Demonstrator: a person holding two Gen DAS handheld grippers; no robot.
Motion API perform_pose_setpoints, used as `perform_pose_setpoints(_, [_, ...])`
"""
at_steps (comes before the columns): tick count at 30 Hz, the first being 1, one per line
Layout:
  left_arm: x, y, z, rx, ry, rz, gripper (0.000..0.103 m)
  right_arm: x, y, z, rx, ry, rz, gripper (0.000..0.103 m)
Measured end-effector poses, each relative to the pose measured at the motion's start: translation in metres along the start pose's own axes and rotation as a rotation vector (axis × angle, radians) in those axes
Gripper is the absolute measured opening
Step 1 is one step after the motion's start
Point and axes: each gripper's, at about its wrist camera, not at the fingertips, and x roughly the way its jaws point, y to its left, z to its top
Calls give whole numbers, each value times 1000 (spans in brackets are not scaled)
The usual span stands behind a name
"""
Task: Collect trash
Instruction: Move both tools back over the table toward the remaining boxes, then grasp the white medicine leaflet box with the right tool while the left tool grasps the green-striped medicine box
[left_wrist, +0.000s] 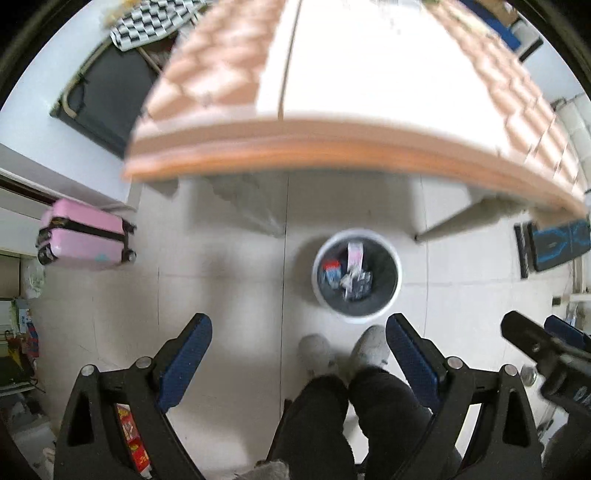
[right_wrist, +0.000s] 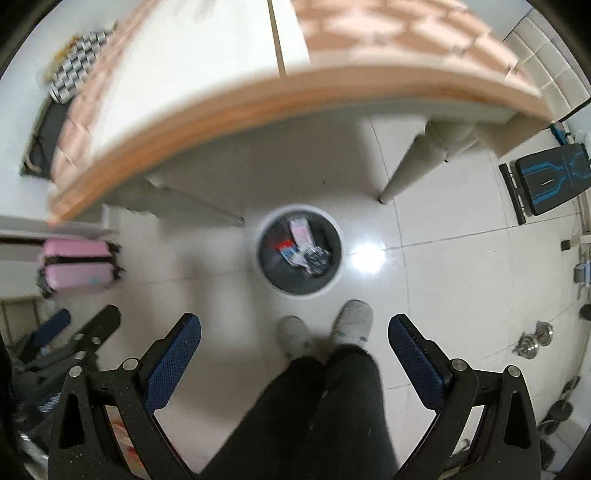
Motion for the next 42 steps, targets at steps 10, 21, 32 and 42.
perform_pose_setpoints(10, [-52,-24,152,-51,-157,65,96,-107,-35,163,195,-160,91,103])
perform_pose_setpoints(21, [1,-122,399,422,-205,173,96,-74,-119,442,348,-126,129,103])
perform_pose_setpoints(32, [59,-197,489,958,-35,82,98,-8,-172,578,527,8,148,103])
perform_pose_setpoints(42, [64,-198,490,1051,104,-21,96,17,-143,605,588,17,122,103])
